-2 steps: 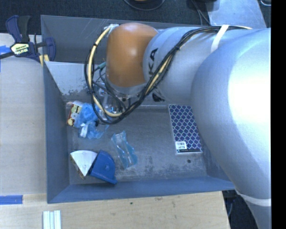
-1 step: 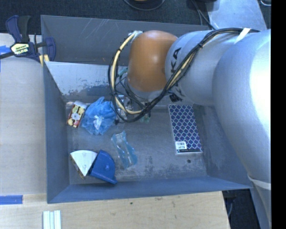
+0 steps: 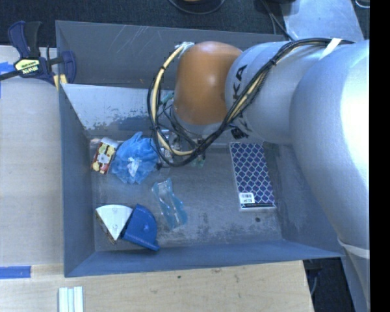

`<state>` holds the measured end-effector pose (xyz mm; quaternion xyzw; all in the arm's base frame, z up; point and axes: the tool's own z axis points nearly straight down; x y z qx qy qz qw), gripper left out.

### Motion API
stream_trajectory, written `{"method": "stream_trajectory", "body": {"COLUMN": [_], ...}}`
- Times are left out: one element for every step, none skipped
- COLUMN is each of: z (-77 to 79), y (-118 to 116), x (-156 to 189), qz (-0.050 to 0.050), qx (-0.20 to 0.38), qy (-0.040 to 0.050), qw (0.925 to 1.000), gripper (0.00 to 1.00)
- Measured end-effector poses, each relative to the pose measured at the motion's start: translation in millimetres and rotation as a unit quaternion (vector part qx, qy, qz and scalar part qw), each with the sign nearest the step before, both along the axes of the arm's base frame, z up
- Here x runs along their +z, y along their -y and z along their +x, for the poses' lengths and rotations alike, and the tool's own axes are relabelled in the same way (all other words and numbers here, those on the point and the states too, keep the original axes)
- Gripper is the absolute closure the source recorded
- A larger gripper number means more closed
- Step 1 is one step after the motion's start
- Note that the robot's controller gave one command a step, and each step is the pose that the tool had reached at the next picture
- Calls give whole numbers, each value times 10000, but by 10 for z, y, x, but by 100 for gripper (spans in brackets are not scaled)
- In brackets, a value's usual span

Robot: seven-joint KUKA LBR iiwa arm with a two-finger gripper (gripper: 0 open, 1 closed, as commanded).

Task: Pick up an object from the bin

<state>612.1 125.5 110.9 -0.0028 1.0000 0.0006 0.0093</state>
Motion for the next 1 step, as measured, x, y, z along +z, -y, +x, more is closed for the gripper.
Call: {"method": "stream_trajectory", "body": {"z": [0], "y": [0], "x": [0], "qz": [0], "qx": [0], "qy": [0], "qw": [10000], "gripper": [100]}}
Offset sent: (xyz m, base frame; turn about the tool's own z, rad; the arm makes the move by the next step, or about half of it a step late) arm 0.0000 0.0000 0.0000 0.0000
